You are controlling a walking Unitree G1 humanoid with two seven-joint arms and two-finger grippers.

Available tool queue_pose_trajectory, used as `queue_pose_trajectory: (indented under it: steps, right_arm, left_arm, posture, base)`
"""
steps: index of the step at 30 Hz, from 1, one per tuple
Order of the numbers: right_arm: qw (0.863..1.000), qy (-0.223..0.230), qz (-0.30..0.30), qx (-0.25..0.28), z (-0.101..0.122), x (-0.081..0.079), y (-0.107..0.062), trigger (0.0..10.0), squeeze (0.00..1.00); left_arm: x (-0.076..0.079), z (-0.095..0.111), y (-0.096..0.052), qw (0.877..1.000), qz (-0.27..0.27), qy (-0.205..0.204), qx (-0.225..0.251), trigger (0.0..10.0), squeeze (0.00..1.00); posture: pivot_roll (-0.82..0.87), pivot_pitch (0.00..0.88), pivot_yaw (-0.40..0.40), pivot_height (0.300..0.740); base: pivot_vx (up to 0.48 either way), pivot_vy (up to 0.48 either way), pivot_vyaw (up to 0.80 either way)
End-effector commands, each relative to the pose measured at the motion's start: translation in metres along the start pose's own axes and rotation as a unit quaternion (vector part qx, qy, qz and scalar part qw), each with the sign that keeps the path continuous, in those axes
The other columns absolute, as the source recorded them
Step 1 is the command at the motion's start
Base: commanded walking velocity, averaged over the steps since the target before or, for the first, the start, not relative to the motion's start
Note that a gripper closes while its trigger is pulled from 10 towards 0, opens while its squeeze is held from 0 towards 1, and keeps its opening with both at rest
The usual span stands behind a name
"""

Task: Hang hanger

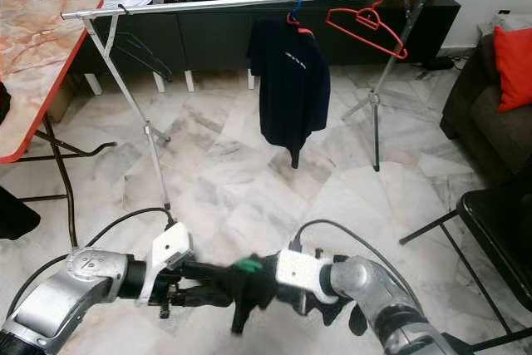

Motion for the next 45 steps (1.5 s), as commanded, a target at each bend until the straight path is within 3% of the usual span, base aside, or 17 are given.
queue_pose_trajectory:
  steps: [1,3,5,6,13,15,20,21,37,39,40,43,45]
  right_arm:
    - [1.0,-0.011,0.026,0.005,-0.002,-0.003,-0.004,0.0,0.0]
    - [0.999,-0.006,0.039,0.02,0.0,-0.004,-0.007,0.0,0.0]
    - [0.998,-0.013,0.048,0.029,0.002,-0.004,-0.008,0.0,0.0]
    - [0.998,-0.014,0.052,0.036,0.004,-0.004,-0.009,0.0,0.0]
    - [0.994,-0.025,0.079,0.07,0.015,-0.003,-0.01,0.0,0.0]
    - [0.993,-0.029,0.084,0.082,0.02,-0.001,-0.011,0.0,0.0]
    - [0.991,-0.034,0.089,0.089,0.023,0.001,-0.011,0.0,0.0]
    - [0.991,-0.035,0.09,0.094,0.026,0.001,-0.011,0.0,0.0]
    - [0.985,-0.033,0.084,0.147,0.048,0.015,-0.012,0.0,0.0]
    - [0.985,-0.033,0.082,0.15,0.05,0.016,-0.012,0.0,0.0]
    - [0.984,-0.032,0.08,0.154,0.052,0.017,-0.012,0.0,0.0]
    - [0.983,-0.03,0.077,0.162,0.057,0.02,-0.011,0.0,0.0]
    - [0.982,-0.03,0.079,0.167,0.059,0.021,-0.011,0.0,0.0]
  left_arm:
    - [-0.004,-0.012,-0.002,0.999,0.018,0.006,-0.031,10.0,1.0]
    - [-0.014,-0.032,-0.003,0.992,0.061,0.046,-0.1,10.0,1.0]
    - [-0.024,-0.047,-0.005,0.982,0.099,0.06,-0.149,10.0,1.0]
    - [-0.021,-0.048,-0.004,0.984,0.086,0.058,-0.146,10.0,0.0]
    - [-0.017,-0.037,0.003,0.991,0.064,0.053,-0.107,10.0,0.0]
    - [-0.015,-0.03,0.01,0.995,0.048,0.053,-0.076,10.0,1.0]
    - [-0.011,-0.027,0.014,0.996,0.034,0.052,-0.068,10.0,1.0]
    - [-0.011,-0.026,0.014,0.996,0.034,0.054,-0.068,10.0,0.0]
    - [-0.002,-0.006,0.034,0.998,0.004,0.06,-0.018,10.0,0.0]
    - [0.0,-0.005,0.036,0.998,-0.003,0.06,-0.016,9.8,0.0]
    - [0.001,-0.004,0.037,0.998,-0.005,0.063,-0.017,9.1,0.0]
    - [0.001,-0.003,0.038,0.998,-0.005,0.063,-0.017,8.6,0.0]
    - [0.001,-0.003,0.038,0.998,-0.005,0.064,-0.017,8.6,0.0]
  posture:
    - [0.03,0.127,-0.018,0.74]
    - [0.03,0.126,-0.017,0.74]
    - [0.02,0.124,-0.018,0.74]
    - [0.02,0.125,-0.018,0.74]
    - [0.02,0.12,-0.024,0.74]
    - [0.02,0.115,-0.026,0.74]
    - [0.02,0.113,-0.028,0.74]
    - [0.02,0.113,-0.028,0.74]
    - [0.02,0.102,-0.027,0.74]
    - [0.02,0.101,-0.027,0.74]
    - [0.02,0.101,-0.027,0.74]
    - [0.02,0.1,-0.028,0.74]
    - [0.02,0.101,-0.028,0.74]
  base:
    - [0.0,0.0,0.0]
    - [0.0,0.0,0.0]
    - [0.0,0.0,0.0]
    - [0.0,0.0,0.0]
    - [0.0,0.0,0.0]
    - [0.0,0.0,0.0]
    - [0.0,0.0,0.0]
    - [0.0,0.0,0.0]
    - [0.0,0.0,0.0]
    - [0.0,0.0,0.0]
    - [0.0,0.0,0.0]
    - [0.0,0.0,0.0]
    - [0.0,0.0,0.0]
Point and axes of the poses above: a point about 5 cm out from each wrist's last joint towards the gripper, its own y axis pointing out of the wrist towards the gripper, its own z axis along the axis of the wrist's last joint, x = y × z, the point moved 2 cm from there along y, pointing out of the wrist towards the gripper, and after that the axes turned 5 degrees about -y, right-handed, at the moved point
